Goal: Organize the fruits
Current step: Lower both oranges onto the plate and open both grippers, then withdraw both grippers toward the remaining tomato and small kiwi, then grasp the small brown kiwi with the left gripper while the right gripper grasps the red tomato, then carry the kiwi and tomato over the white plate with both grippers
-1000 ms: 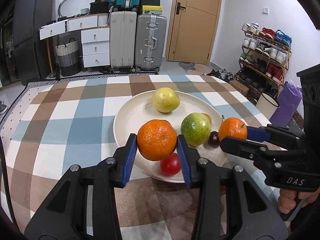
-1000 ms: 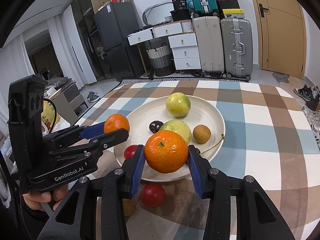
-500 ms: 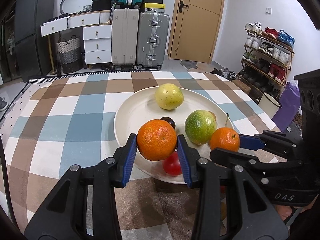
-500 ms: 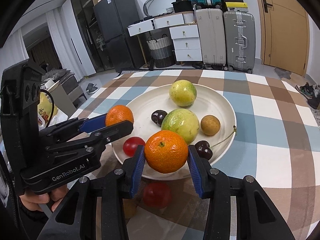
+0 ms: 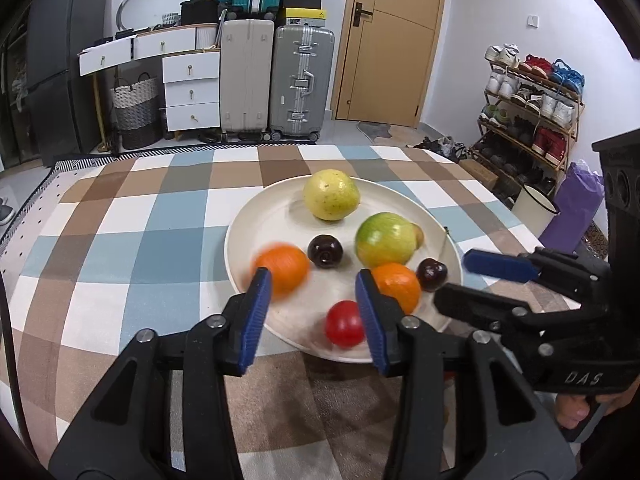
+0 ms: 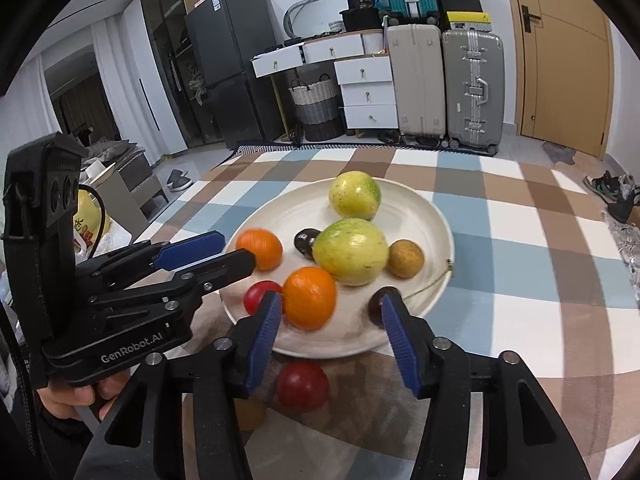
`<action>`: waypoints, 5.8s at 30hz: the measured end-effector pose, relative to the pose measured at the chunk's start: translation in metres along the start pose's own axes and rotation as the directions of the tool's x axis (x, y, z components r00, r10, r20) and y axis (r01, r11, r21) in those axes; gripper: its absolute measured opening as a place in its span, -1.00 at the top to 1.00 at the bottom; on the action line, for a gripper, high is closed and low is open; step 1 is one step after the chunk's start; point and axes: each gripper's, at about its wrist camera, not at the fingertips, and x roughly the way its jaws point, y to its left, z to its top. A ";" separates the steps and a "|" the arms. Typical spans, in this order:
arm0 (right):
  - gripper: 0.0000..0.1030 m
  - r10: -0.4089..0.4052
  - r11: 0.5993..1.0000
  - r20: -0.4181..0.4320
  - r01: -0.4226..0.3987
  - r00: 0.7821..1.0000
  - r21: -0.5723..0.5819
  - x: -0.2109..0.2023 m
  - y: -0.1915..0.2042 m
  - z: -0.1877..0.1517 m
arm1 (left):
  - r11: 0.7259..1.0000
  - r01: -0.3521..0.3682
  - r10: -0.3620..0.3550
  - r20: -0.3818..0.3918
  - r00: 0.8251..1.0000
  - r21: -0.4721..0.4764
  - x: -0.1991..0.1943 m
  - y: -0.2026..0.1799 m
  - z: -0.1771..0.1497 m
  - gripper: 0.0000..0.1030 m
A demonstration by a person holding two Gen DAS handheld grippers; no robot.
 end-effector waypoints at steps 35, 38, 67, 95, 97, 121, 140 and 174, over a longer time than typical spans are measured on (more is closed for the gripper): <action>-0.99 0.023 0.999 -0.026 -0.021 0.999 0.045 -0.033 -0.030 -0.034 | 0.998 -0.068 0.068 -0.009 0.998 0.018 -0.069 -0.016 -0.055 -0.99; -0.99 0.015 0.999 -0.045 -0.012 0.999 0.053 -0.028 -0.030 -0.034 | 0.998 -0.057 0.057 -0.021 0.998 0.020 -0.066 -0.018 -0.055 -0.99; -0.99 -0.069 0.995 -0.083 0.074 0.994 0.062 -0.018 -0.039 -0.036 | 0.998 -0.003 0.017 -0.223 0.975 0.061 -0.017 -0.050 -0.063 -0.98; -0.99 -0.018 0.997 -0.095 0.025 0.995 0.067 -0.012 -0.029 -0.037 | 0.987 0.157 -0.146 -0.190 0.971 0.045 -0.033 -0.049 -0.066 0.56; -0.99 -0.004 0.998 -0.102 0.010 0.995 0.060 -0.009 -0.024 -0.036 | 0.989 0.142 -0.134 -0.174 0.975 0.034 -0.036 -0.044 -0.064 0.56; 0.11 -0.006 0.994 -0.173 -0.013 0.985 -0.112 0.019 0.021 -0.038 | 0.992 0.077 -0.087 -0.101 0.991 -0.102 -0.045 -0.005 -0.058 0.56; 0.39 0.016 0.994 -0.150 -0.032 0.989 -0.105 0.009 0.018 -0.039 | 0.993 0.064 -0.073 -0.085 0.994 -0.099 -0.046 -0.004 -0.058 0.56; 0.39 0.040 0.999 0.072 -0.039 0.997 -0.008 -0.047 -0.008 -0.017 | 0.994 0.044 -0.045 -0.004 0.999 -0.102 -0.061 0.004 -0.035 0.56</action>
